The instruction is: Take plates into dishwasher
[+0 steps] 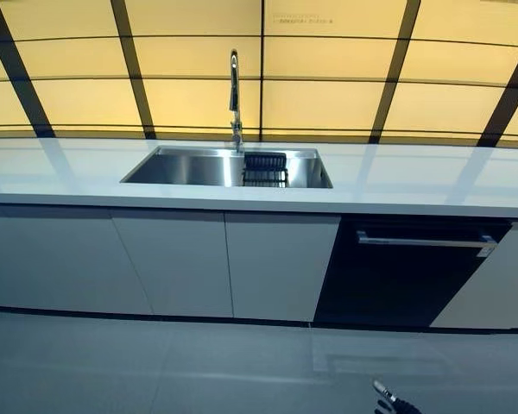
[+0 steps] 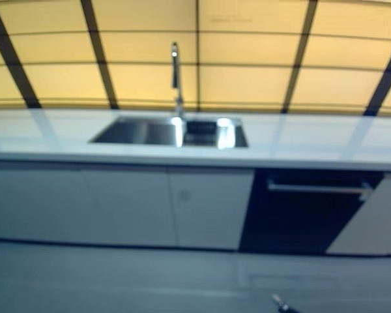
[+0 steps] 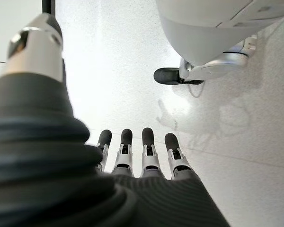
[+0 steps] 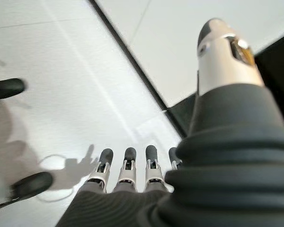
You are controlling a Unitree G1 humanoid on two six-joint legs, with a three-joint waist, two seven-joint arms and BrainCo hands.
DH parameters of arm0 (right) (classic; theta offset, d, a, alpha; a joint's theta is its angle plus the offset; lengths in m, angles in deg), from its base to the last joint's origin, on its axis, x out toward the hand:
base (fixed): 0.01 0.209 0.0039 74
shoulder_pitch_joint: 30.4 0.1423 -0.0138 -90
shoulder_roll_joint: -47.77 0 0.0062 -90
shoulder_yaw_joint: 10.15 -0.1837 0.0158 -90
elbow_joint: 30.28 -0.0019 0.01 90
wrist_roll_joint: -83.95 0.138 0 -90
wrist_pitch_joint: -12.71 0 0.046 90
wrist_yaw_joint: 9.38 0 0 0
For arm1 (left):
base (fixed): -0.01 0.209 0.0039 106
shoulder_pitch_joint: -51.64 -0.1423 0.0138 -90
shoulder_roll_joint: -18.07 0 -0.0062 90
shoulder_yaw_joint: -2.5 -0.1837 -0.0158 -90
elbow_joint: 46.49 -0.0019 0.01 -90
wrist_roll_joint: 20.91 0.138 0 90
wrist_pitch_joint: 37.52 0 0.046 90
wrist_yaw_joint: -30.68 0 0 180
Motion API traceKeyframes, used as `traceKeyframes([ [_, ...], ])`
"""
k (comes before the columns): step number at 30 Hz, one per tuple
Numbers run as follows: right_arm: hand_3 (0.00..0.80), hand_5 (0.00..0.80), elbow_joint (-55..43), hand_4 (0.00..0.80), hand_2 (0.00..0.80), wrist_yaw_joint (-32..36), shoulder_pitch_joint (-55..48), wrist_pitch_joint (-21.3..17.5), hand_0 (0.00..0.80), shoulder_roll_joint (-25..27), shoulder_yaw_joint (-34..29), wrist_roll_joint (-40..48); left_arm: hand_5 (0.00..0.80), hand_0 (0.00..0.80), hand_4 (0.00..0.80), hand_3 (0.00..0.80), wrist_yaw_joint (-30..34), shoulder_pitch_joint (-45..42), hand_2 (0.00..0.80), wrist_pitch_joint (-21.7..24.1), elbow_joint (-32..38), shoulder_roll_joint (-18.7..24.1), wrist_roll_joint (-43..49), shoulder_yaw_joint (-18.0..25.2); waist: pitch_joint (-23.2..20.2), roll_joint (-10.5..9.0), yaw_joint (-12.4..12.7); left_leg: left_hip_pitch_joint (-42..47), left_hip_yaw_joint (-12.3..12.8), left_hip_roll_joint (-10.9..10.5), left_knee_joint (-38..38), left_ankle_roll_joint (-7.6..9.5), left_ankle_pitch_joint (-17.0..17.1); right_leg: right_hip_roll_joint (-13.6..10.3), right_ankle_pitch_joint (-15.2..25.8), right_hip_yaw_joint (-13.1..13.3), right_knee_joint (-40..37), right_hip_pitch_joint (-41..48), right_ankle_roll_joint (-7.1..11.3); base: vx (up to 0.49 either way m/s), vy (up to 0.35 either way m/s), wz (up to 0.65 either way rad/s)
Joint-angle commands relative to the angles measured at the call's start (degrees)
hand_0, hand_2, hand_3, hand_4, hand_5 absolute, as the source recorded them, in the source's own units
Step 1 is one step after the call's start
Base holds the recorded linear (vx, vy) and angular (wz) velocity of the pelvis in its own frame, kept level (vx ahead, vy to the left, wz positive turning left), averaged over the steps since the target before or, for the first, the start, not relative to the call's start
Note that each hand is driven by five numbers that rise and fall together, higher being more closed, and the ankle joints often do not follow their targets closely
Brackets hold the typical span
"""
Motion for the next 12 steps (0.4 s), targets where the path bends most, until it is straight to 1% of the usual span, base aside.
traceKeyframes([
  [1, 0.000, 0.000, 3.37, 0.000, 0.000, 0.42, 1.13, -2.31, 0.000, -3.38, 0.37, -1.39, 0.000, 0.000, 0.000, 0.000, -0.55, 3.47, 0.000, -2.91, -4.41, -0.32, 3.76, 2.42, 1.73, -1.57, 0.46, 4.76, 4.40, -2.45, 0.10, 3.23, -4.72, 0.15, 3.25, 0.63, 0.85, -0.85, -0.57, 0.051, 0.023, -0.06],
  [3, 0.000, 0.000, 4.59, 0.000, 0.000, -0.33, 0.16, -2.31, 0.000, -4.32, 0.29, -2.85, 0.000, 0.000, 0.000, 0.000, -0.46, 3.50, 0.000, -4.46, -4.90, -1.17, 3.10, 2.34, 1.73, -1.23, 0.10, 5.14, 4.45, -2.40, 0.10, 3.32, -4.90, 0.16, 2.94, 0.66, 1.00, -0.50, -0.66, 0.041, 0.032, -0.04],
  [7, 0.000, 0.000, 5.94, 0.000, 0.000, -0.54, -1.15, -2.09, 0.000, -5.62, 0.36, -4.67, 0.000, 0.000, 0.000, 0.000, 0.07, 2.90, 0.000, -5.68, -5.43, -2.96, 2.60, 2.24, 1.78, -0.65, -0.37, 5.61, 4.56, -2.30, 0.10, 3.37, -5.06, 0.04, 2.55, 0.74, 1.37, -0.13, -0.71, 0.019, 0.031, -0.01],
  [12, 0.000, 0.000, 6.37, 0.000, 0.000, -1.58, -1.56, -1.60, 0.000, -6.41, 1.02, -6.05, 0.000, 0.000, 0.000, 0.000, 0.95, 2.52, 0.000, -5.55, -5.74, -4.38, 2.32, 1.78, 1.90, -0.52, -0.48, 5.91, 4.60, -2.22, 0.10, 3.43, -5.29, 0.02, 2.30, 0.64, 1.41, 0.17, -0.71, 0.001, 0.007, 0.00],
])
